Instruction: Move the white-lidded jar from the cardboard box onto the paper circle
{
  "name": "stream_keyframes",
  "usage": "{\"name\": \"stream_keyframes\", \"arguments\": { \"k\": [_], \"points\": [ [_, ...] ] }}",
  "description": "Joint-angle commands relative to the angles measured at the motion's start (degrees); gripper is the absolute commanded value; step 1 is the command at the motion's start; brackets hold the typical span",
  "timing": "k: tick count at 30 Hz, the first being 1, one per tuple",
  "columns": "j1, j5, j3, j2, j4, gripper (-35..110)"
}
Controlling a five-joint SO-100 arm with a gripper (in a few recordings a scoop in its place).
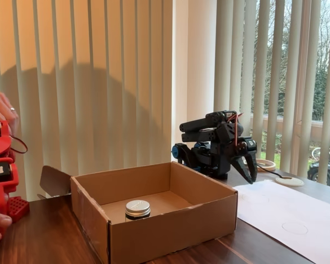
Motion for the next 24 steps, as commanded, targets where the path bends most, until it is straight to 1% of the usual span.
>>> {"name": "stream_keyframes", "arguments": {
  "k": [1, 4, 7, 8, 10, 13, 16, 20, 24],
  "points": [
    [-0.35, -0.79, -3.16, 3.69, 1.58, 0],
    [2.29, 1.76, -3.16, 3.69, 1.32, 2],
    [3.69, 4.04, -2.81, 3.69, 0.09, 16],
    [3.96, 4.31, -2.81, 3.69, -0.09, 23],
    [4.75, 3.43, -2.46, 3.69, -1.49, 32],
    [6.42, -0.44, -1.76, 3.60, -4.92, 33],
    [8.09, -4.57, -4.57, 2.37, -7.82, 34],
    [9.58, -8.96, -13.89, -5.98, -11.95, 34],
    [13.01, -14.77, -26.54, -17.49, -13.01, 36]
  ]
}}
